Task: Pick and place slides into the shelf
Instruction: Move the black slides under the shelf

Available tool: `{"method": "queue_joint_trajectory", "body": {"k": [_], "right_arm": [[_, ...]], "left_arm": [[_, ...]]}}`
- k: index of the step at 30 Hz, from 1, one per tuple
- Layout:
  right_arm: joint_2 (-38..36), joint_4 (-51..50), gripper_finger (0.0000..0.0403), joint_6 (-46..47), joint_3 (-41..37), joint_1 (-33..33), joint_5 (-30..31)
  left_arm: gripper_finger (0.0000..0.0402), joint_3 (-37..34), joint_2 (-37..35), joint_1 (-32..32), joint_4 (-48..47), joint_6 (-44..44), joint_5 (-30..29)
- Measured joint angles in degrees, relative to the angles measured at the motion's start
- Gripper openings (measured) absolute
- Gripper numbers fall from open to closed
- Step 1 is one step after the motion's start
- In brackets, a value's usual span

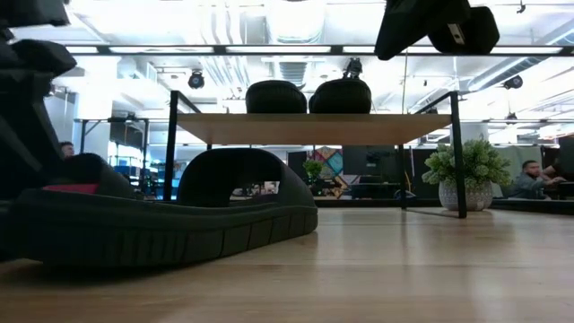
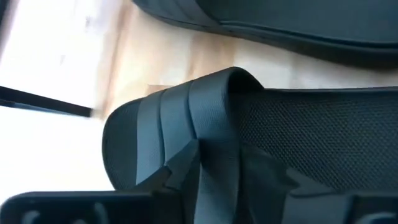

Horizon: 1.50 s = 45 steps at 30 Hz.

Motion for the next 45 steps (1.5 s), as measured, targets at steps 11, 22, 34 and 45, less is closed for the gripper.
{"method": "queue_joint_trajectory", "body": {"k": [11, 22, 34, 45], "right_arm": [[0.0, -0.02, 0.0013, 1.71, 0.0, 2.27, 1.54], [0.0, -0.02, 0.0013, 2.61, 0.0, 3.58, 1.66], [0.0, -3.83, 0.0013, 9.08, 0.0, 8.27, 5.92], [0.0, -5.89, 0.0013, 10.74, 0.0, 8.89, 6.09]], "left_arm": [[0.0006, 3.73, -0.65, 2.38, 0.08, 3.18, -4.98], [0.0002, 3.82, 0.67, 12.47, 18.94, 26.57, -6.78], [0.0002, 3.82, 0.92, 16.58, 24.54, 32.01, -5.11], [0.0002, 3.82, 4.04, 16.72, 29.53, 31.95, -4.06]]}}
